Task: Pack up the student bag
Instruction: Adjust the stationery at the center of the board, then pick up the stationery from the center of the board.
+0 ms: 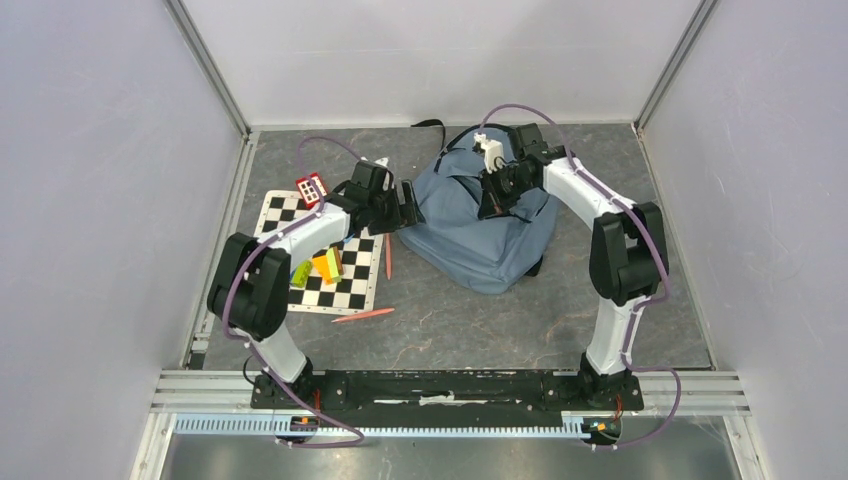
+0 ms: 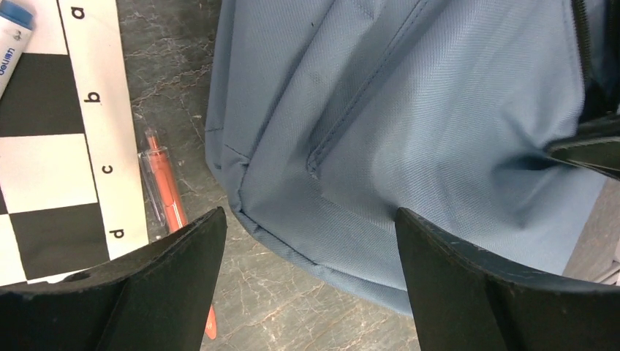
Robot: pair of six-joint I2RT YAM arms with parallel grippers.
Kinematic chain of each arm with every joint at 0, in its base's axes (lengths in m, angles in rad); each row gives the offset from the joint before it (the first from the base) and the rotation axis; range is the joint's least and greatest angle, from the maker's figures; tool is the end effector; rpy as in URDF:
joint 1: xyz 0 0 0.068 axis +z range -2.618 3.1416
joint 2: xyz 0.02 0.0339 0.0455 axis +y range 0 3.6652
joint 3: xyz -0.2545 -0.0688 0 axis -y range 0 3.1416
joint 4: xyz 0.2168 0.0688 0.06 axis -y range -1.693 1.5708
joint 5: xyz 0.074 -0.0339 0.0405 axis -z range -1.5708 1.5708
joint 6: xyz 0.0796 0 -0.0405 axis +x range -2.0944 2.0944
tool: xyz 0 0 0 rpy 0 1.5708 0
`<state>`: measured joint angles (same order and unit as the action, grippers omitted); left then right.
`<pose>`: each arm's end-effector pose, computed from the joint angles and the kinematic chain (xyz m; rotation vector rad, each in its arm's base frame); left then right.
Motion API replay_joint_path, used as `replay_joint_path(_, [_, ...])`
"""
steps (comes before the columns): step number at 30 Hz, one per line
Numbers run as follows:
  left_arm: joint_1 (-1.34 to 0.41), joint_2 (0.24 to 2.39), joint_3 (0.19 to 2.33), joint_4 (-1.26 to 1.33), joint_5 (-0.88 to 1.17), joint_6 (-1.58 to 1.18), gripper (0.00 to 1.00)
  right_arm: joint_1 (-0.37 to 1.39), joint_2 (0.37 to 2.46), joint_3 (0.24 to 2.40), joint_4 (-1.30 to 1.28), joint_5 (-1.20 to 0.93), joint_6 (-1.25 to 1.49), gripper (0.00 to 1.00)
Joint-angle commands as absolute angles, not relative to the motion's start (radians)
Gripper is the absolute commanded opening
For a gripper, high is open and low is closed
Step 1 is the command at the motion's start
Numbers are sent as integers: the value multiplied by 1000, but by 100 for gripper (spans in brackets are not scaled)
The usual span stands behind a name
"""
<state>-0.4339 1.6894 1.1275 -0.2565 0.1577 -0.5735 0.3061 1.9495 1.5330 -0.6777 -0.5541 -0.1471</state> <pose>0.3303 -0.1668 0.1901 -0.0957 2.4786 -0.6443 0.3703 0.1610 0.1912 -0.7607 2.4984 0.7888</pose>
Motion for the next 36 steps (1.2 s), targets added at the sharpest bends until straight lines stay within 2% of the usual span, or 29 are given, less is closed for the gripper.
replay_joint_path(1, [-436, 1704, 1164, -203, 175, -615, 90, 340, 1856, 1619, -731, -652, -55, 0])
replay_joint_path(8, [-436, 1737, 1197, -173, 186, -618, 90, 349, 1763, 1564, -621, -705, 35, 0])
replay_joint_path(15, [-431, 1652, 1201, -174, 110, -575, 93, 348, 1718, 1497, -456, -751, 127, 0])
replay_joint_path(25, [-416, 1560, 1121, -326, 5, -555, 97, 348, 1730, 1495, -451, -684, 114, 0])
replay_joint_path(29, [-417, 1549, 1059, -398, -105, -567, 92, 349, 1723, 1487, -449, -644, 112, 0])
replay_joint_path(36, [-425, 1611, 1034, -393, -91, -530, 66, 348, 1727, 1474, -445, -631, 111, 0])
